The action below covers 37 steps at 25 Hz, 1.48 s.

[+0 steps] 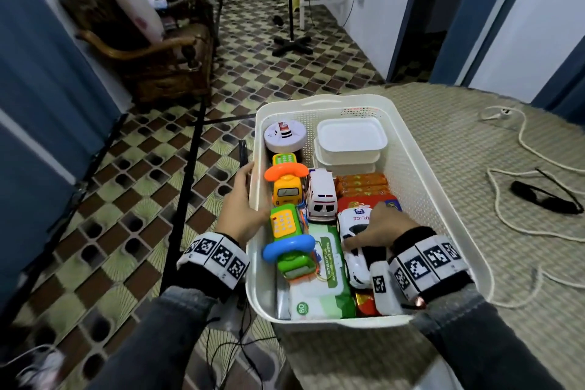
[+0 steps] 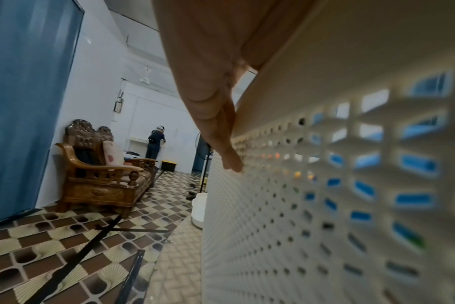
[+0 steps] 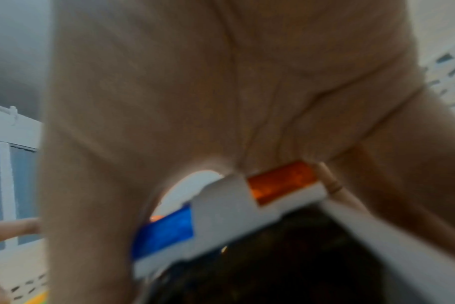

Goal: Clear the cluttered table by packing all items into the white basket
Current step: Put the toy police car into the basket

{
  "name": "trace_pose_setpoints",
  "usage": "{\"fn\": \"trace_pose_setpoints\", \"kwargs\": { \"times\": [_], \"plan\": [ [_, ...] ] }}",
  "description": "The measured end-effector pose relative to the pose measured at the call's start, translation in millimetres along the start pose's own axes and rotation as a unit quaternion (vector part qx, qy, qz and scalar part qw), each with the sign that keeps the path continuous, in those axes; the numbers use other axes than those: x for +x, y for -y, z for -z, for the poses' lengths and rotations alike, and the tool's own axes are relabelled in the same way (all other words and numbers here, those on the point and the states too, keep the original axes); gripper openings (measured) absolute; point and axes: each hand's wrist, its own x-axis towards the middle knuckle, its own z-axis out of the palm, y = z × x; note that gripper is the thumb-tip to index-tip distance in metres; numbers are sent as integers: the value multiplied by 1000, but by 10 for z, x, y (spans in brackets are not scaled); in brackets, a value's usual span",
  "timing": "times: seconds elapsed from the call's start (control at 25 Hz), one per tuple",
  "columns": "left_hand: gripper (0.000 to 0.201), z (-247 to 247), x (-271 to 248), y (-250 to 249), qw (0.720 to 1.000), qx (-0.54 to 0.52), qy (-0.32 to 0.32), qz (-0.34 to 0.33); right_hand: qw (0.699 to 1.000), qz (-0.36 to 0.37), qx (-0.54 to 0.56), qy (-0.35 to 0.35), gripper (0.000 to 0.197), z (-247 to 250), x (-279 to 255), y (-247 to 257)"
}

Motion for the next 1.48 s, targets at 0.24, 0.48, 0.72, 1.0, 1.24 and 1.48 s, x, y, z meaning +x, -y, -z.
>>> {"fn": "trace_pose_setpoints", "kwargs": {
  "times": [0.24, 0.48, 0.72, 1.0, 1.24, 1.48],
  "plan": [
    [79, -14, 18, 44, 1000, -26, -6, -2, 992, 70, -19, 106, 121, 15, -145, 149],
    [75, -25, 31, 47, 1000, -17, -6, -3, 984, 165, 32, 61, 87, -12, -171, 271],
    [74, -7, 44, 78, 1000, -10, -9, 1, 976, 177, -29, 121, 87, 15, -191, 212],
    [87, 20, 63, 102, 1000, 25, 4, 4, 979, 183, -6, 92, 81, 33, -223, 240],
    [85, 25, 134, 151, 999, 46, 12, 5, 976, 197, -19, 97, 72, 194, -348, 224],
    [82, 42, 110, 44, 995, 99, 10, -4, 978, 203, 38, 11, 50, 579, -682, 145]
  ]
}}
